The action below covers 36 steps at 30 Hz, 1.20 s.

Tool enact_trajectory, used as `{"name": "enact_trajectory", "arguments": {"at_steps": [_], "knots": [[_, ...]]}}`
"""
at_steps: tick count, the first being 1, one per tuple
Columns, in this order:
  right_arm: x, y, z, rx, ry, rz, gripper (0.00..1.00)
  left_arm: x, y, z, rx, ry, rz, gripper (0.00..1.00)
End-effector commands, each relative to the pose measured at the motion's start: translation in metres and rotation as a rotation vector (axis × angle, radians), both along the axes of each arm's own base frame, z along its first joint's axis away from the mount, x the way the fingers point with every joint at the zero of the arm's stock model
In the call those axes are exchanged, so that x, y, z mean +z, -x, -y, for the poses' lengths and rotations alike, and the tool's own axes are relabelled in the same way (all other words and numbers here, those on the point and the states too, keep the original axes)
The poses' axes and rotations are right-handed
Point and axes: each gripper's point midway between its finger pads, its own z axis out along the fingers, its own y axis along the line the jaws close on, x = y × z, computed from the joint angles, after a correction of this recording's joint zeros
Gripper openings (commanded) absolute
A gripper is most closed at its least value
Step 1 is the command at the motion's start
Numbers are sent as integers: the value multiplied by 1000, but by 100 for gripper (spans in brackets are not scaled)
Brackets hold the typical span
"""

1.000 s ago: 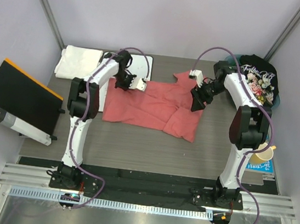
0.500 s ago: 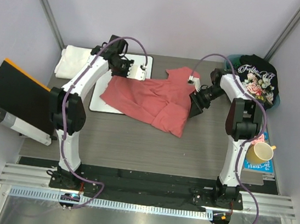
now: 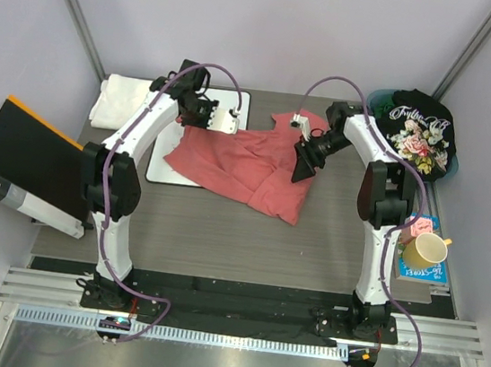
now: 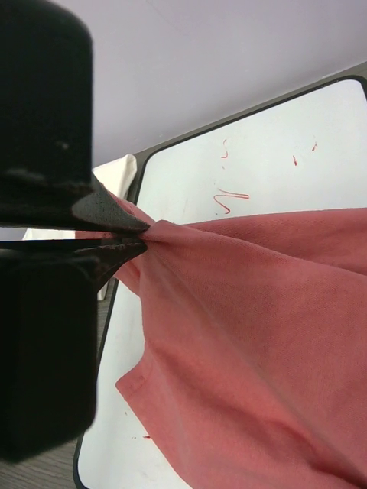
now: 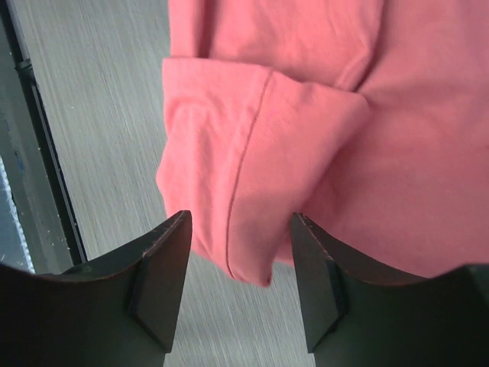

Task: Fold and stack the t-shirts
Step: Flatten out the tshirt

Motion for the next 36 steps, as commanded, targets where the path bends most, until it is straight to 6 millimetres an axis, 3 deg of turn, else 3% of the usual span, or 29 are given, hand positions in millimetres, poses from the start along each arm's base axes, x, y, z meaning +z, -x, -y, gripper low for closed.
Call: {"name": "enact_trajectory", "arguments": {"at_steps": [1, 3, 4, 7, 14, 15, 16, 17, 20, 21, 22, 27, 30, 31, 33, 34, 36], "knots": [[1, 4, -10, 20, -22, -15, 49, 8, -8, 1, 11, 3, 42, 0], [-3, 2, -8, 20, 2, -2, 37, 8, -9, 1, 13, 4, 43, 0], [-3, -1, -6, 17, 13, 9, 19, 8, -9, 1, 15, 5, 42, 0], [-2, -8, -2, 16, 48, 54, 6, 6, -9, 0, 19, 5, 38, 0], [2, -10, 4, 22, 77, 88, 1, 1, -7, -1, 23, 0, 33, 2], [4, -13, 6, 21, 93, 106, 1, 2, -8, -1, 28, 1, 36, 4], [6, -15, 7, 21, 100, 119, 1, 3, -8, -1, 30, 3, 37, 16], [10, -17, 8, 22, 105, 140, 1, 4, -9, -1, 31, 3, 43, 21], [19, -23, 12, 23, 131, 186, 1, 4, -10, -2, 39, 2, 46, 25], [27, -27, 13, 20, 134, 214, 1, 1, -10, -2, 39, 0, 40, 24], [30, -30, 14, 18, 142, 229, 1, 0, -9, -2, 47, 6, 35, 1], [66, -48, 18, -6, 151, 356, 1, -14, -2, 1, 57, 30, -22, 0], [74, -51, 20, -12, 147, 383, 1, -32, -4, 1, 88, 54, -42, 0], [74, -50, 21, -14, 148, 380, 1, -48, -6, 0, 94, 49, -64, 22], [69, -45, 21, -6, 151, 364, 1, -66, -11, -2, 94, 38, -86, 44], [69, -44, 22, -3, 155, 364, 1, -81, -17, -3, 95, 30, -108, 51], [64, -40, 24, 1, 164, 353, 1, -89, -26, -6, 106, 37, -118, 52]]}}
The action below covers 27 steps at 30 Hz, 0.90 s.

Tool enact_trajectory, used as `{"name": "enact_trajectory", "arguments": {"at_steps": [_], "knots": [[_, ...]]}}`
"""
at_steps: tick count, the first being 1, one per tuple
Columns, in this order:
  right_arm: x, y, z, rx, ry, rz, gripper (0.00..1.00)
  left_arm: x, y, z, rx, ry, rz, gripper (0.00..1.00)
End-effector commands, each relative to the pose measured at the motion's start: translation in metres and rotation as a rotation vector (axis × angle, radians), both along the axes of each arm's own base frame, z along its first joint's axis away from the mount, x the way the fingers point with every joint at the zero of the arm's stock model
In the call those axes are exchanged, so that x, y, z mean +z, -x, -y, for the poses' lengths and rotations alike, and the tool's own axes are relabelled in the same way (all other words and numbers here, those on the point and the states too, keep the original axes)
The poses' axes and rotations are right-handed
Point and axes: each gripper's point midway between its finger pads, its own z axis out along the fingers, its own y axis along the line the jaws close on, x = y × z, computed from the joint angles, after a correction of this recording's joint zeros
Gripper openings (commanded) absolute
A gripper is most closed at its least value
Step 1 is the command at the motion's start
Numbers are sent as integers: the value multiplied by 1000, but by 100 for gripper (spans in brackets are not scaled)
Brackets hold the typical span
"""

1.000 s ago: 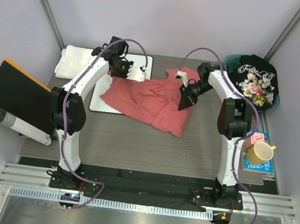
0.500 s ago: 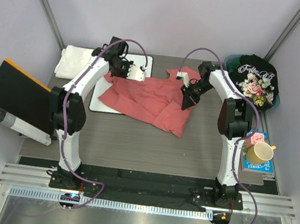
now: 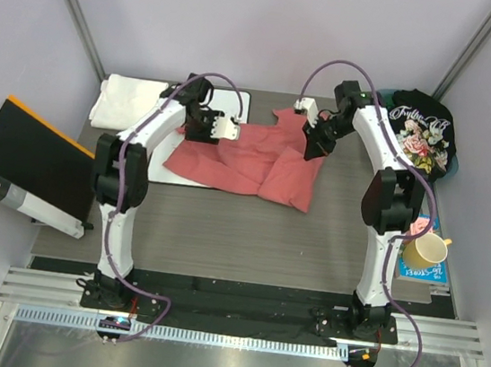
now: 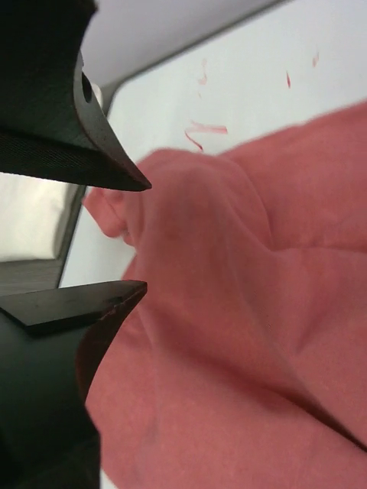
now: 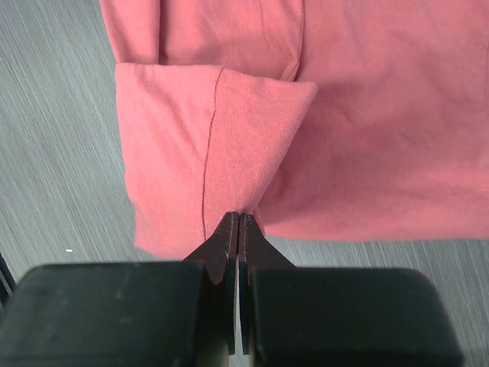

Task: Fold and stack the t-shirts
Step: Flatten out the tshirt

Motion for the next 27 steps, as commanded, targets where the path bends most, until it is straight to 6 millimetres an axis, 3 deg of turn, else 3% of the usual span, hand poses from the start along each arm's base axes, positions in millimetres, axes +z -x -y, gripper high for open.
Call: {"name": "enact_trajectory", "arguments": {"at_steps": [1, 3, 4, 5, 8, 9, 12, 19, 20, 21, 22, 27], "knots": [[24, 2, 7, 9, 6, 81, 1, -40, -27, -4, 30, 27, -55, 52], [21, 5, 7, 14, 12, 75, 1, -45, -35, -5, 36, 33, -72, 49], [21, 4, 8, 10, 14, 78, 1, -36, -43, -3, 32, 38, -52, 48], [21, 5, 9, 9, 18, 77, 1, -46, -46, -2, 31, 35, -65, 47], [20, 4, 11, 11, 31, 84, 1, -42, -57, 3, 17, 49, -32, 36], [20, 4, 12, 9, 36, 86, 1, -41, -59, 4, 16, 57, -23, 23], [21, 2, 16, 6, 48, 96, 1, -35, -57, 5, 17, 70, -18, 0], [24, -8, 23, -1, 68, 128, 1, -15, -46, 2, 33, 94, 0, 0], [24, -9, 23, -2, 67, 132, 1, -18, -45, 1, 30, 88, -3, 5], [24, -10, 22, 1, 64, 133, 1, -22, -45, 0, 33, 76, -7, 30], [23, -10, 22, 2, 65, 131, 1, -27, -46, -1, 37, 70, -15, 36], [25, -12, 22, 2, 66, 141, 1, -33, -50, 6, 27, 99, -39, 44]]}}
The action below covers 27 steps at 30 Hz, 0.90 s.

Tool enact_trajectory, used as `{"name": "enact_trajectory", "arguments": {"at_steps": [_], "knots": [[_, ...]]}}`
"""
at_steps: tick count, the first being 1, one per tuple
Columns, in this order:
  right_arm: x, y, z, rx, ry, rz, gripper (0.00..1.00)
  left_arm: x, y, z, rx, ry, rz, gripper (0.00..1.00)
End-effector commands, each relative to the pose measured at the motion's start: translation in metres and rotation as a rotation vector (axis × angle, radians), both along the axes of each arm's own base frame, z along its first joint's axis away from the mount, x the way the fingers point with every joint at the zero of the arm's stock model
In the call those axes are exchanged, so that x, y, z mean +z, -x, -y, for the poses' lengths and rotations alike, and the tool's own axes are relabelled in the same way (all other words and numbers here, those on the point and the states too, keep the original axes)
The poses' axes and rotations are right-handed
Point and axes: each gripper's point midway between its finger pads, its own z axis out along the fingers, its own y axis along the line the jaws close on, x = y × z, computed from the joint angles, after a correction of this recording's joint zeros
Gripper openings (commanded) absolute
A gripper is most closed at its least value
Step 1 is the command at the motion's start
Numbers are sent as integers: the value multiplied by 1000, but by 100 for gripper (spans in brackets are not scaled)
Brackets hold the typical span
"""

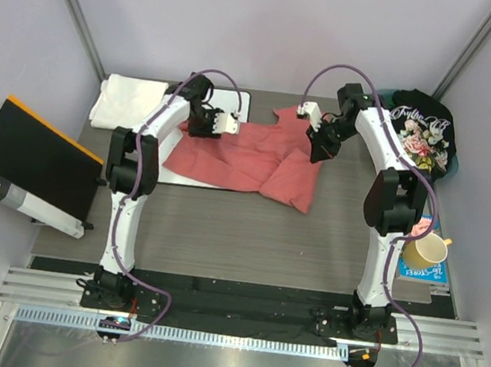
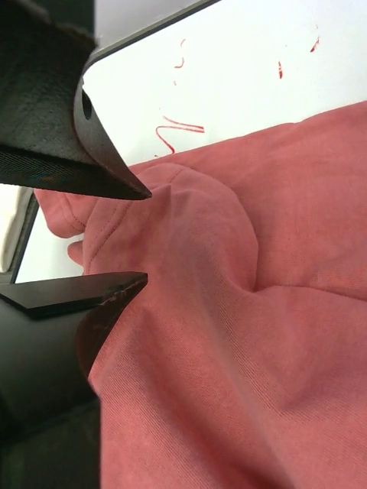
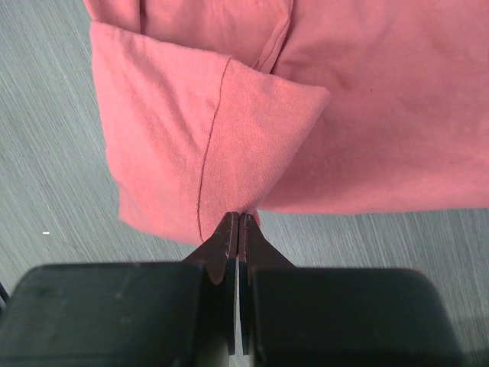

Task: Fold and stack the t-shirts
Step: Flatten out the tshirt

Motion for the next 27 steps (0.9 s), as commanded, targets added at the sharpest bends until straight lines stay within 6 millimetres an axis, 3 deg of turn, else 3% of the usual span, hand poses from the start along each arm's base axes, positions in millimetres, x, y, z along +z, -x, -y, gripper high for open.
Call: {"name": "enact_trajectory", "arguments": {"at_steps": [1, 9, 14, 22, 24, 25, 26, 27], "knots": [[32, -13, 1, 7, -6, 114, 1, 16, -9, 10, -9, 63, 21, 44], [29, -10, 3, 4, 2, 102, 1, 21, -7, 34, -54, 151, 8, 42], [30, -11, 4, 4, 10, 110, 1, 14, 13, 45, -116, 167, -68, 41], [30, -10, 5, 5, 16, 106, 1, -1, 25, 53, -139, 176, -111, 40], [30, -10, 5, 5, 17, 107, 1, -8, 25, 56, -137, 172, -108, 33], [30, -11, 5, 5, 16, 108, 1, -10, 24, 56, -135, 170, -103, 26], [30, -11, 5, 3, 17, 107, 1, -14, 21, 58, -129, 171, -94, 11], [30, -11, 5, 3, 18, 109, 1, -16, 21, 58, -125, 170, -93, 6]]}}
